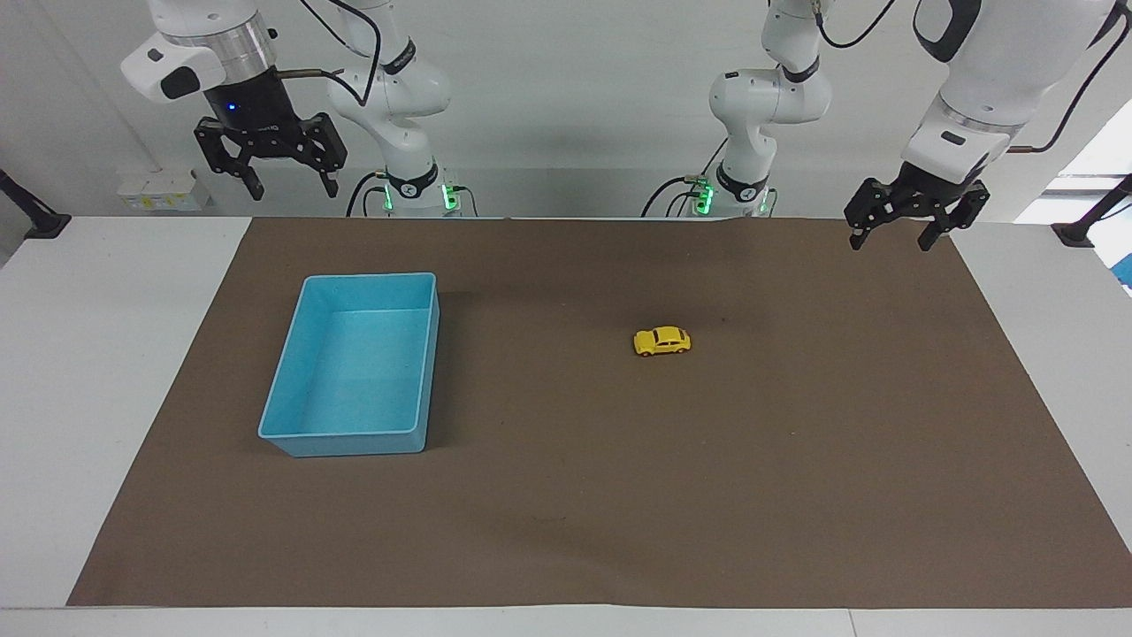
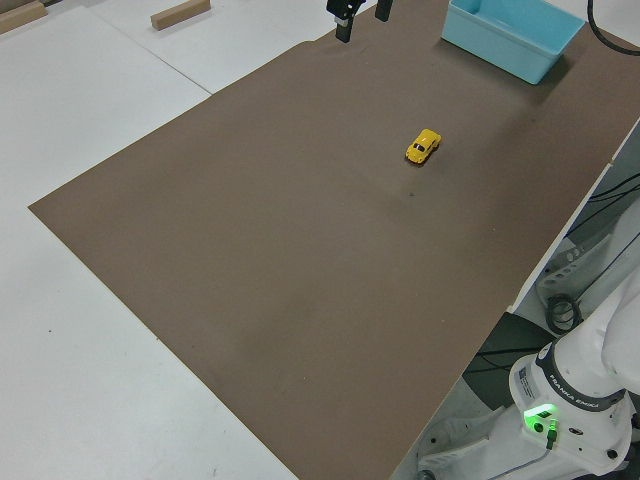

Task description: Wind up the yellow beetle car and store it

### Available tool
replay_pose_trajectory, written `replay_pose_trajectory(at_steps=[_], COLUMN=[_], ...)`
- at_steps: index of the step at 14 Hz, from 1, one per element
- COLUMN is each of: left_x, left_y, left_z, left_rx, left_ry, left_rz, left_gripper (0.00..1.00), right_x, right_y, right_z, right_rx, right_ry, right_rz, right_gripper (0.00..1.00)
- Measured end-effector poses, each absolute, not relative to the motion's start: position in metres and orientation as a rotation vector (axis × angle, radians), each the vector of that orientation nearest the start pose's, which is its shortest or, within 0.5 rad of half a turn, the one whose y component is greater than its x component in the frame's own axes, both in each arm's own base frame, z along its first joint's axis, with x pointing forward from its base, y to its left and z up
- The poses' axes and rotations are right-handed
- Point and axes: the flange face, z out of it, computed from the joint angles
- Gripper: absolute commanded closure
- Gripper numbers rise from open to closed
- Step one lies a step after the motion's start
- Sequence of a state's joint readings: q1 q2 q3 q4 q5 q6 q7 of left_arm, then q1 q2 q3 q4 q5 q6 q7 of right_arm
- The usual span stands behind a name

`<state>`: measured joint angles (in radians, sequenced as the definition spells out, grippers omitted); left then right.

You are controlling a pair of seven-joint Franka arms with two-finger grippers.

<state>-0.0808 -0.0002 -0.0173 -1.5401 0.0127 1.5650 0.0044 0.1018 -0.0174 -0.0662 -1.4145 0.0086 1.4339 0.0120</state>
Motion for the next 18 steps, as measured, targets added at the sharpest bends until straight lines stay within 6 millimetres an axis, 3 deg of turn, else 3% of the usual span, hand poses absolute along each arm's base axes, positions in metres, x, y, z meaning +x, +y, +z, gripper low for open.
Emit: replay_pose_trajectory(at_steps=[13, 18], left_x=[0.5513, 0.5482], left_y=[-0.0458, -0.0525], left_z=[0.6385, 0.6349], left_rx=[-3.126, -3.114], left_ry=[0.156, 0.332], left_rz=[-0.03, -0.015], left_gripper=[0.0, 0.0], right_x=[0.5325, 0.5325], right_y=[0.0196, 0.0196], right_z=[0.6944, 0.6944], right_rx=[-3.13, -3.13], right_ry=[-0.039, -0.039], right_rz=[-0.057, -0.057], right_gripper=[0.0, 0.0])
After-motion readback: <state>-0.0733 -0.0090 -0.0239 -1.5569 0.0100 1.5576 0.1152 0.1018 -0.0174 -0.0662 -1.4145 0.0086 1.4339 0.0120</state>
